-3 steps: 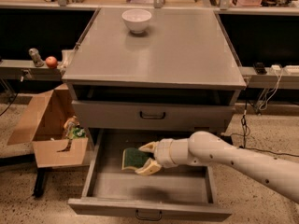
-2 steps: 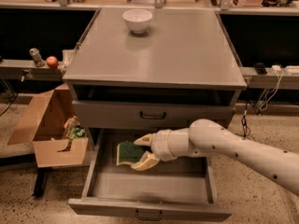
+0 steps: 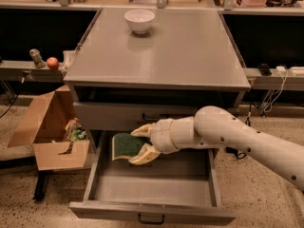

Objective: Pick sponge from middle drawer and place on counter

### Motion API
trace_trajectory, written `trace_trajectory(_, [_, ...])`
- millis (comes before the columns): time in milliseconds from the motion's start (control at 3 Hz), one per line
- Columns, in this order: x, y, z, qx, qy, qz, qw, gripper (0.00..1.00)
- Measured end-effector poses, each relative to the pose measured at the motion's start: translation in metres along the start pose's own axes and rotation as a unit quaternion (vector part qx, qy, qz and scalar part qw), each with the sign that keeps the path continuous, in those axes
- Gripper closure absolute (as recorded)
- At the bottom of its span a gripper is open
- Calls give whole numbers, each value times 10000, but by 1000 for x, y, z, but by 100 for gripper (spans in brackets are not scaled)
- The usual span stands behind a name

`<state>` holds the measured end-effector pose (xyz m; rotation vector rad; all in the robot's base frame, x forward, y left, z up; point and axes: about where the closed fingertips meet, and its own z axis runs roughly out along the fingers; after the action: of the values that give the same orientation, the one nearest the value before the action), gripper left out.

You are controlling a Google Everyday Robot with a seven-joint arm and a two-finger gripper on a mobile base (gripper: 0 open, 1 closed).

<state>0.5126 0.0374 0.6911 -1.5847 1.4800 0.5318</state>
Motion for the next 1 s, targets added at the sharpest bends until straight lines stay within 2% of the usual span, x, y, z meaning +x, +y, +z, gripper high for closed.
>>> trace_trajectory(333, [-33, -20, -17, 94, -142, -224, 9996, 100])
trace_trajectory(667, [-96, -49, -48, 183, -164, -658, 9975, 100])
trace_trajectory(1000, [-146, -80, -84, 443, -164, -956, 9943, 100])
